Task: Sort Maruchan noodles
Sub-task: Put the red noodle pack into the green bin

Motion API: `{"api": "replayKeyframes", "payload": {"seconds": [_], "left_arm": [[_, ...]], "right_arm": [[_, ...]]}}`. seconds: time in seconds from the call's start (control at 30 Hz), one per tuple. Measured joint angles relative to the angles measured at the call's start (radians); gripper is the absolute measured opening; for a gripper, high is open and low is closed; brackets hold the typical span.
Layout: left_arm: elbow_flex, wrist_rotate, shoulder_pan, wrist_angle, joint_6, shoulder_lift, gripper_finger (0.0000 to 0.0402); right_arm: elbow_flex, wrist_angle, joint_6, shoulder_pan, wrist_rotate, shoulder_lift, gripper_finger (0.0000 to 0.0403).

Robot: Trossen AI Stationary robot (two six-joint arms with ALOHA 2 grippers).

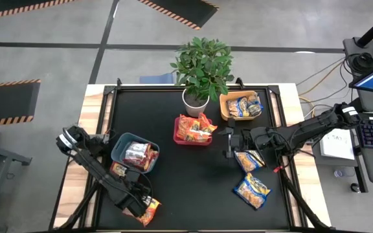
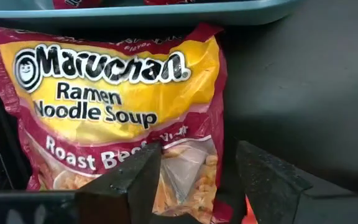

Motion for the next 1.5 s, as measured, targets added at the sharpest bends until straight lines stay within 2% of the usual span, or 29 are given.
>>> {"api": "replayKeyframes", "payload": {"seconds": [0.17, 0.63, 0.9, 1.1, 1.37, 1.5], "left_arm": [[0.001, 0.002, 0.000, 0.001, -0.005, 0.034, 0.0164], [0.059, 0.006, 0.000, 0.010, -0.003, 0.043, 0.0023], [0.113, -0.020, 0.000, -0.003, 0.077, 0.043, 0.0004], [0.186, -0.119, 0.000, 0.000, 0.226, 0.043, 0.0002], [0.250, -0.397, 0.016, 0.040, 0.426, 0.043, 0.0002], [0.258, -0.493, 0.047, 0.071, 0.545, 0.043, 0.0002]], "right_arm": [[0.000, 0.000, 0.000, 0.000, 0.001, 0.000, 0.0233], [0.000, 0.000, 0.000, 0.000, 0.004, 0.000, 0.0233], [0.000, 0.000, 0.000, 0.000, 0.004, 0.000, 0.0233], [0.000, 0.000, 0.000, 0.000, 0.004, 0.000, 0.0233], [0.000, 0.004, 0.000, 0.000, 0.004, 0.000, 0.0233], [0.000, 0.017, 0.000, 0.000, 0.004, 0.000, 0.0233]]}}
